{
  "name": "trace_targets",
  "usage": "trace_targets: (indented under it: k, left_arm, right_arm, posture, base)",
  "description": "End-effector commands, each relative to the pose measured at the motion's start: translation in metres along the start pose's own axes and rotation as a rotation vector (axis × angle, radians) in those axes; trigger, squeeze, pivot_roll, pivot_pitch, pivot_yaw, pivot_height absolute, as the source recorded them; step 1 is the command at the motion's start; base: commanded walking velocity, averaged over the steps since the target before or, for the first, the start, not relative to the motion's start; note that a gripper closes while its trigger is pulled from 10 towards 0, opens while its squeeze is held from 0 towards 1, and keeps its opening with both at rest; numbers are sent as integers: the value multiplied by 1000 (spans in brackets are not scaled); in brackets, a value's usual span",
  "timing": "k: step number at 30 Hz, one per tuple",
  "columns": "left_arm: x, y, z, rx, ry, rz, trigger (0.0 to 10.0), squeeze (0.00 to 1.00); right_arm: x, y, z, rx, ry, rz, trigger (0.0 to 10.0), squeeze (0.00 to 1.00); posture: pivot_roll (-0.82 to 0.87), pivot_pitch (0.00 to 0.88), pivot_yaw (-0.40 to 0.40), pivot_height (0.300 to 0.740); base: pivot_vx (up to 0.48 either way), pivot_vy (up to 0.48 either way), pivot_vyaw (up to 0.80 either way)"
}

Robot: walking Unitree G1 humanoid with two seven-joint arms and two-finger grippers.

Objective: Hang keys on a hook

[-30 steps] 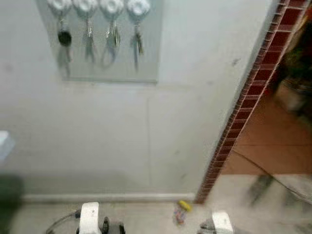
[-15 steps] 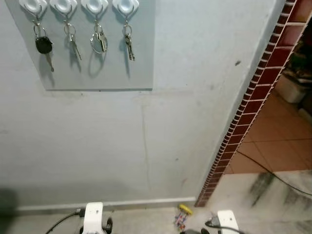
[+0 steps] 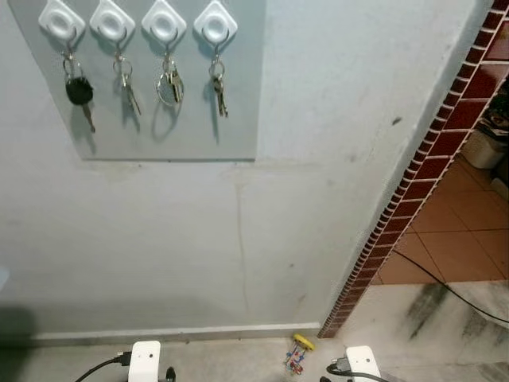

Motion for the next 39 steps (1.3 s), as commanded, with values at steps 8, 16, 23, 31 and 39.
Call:
trace_targets:
  k: [8,16,23,31,39]
  left_arm:
    - [4,4,-1,7,-10,-10,10000,0]
    - [5,4,-2,8,-10,-15,10000,0]
    - [5,5,-2,9,-9,-16,10000,0]
    - [6,6,-2,12,-12,-10,10000,0]
    - [5,7,-2,17,-12,-10,10000,0]
  right_arm:
    - [3,2,-1,12,-3,0,10000,0]
    - [3,3,-1,15,-1,4,10000,0]
    - [0,3,-2,2,16,9,10000,0]
    - [1,5,-2,7,11,10,10000,0]
    - [2,6,-2,7,6,-6,10000,0]
  posture:
    - [-93,0,-16,740]
    - [-91,0,-15,740]
    - [-88,0,-16,740]
    - [-85,0,-17,740]
    - [-84,0,-17,740]
  base:
    - [0,0,0]
    - [0,0,0]
    - [0,0,0]
    - [0,0,0]
    - [0,0,0]
Point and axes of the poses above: a point about 5 cm out from each wrist's last joint towards the gripper, its own z axis pointing back from the gripper into the wrist, its own x axis along the axis of the wrist's last joint, y = z × x, the point moved 2 cm from there along -z, pointing out of the wrist towards the gripper, and after that the axes turned 6 degrees about -z, right-handed, at the moved point
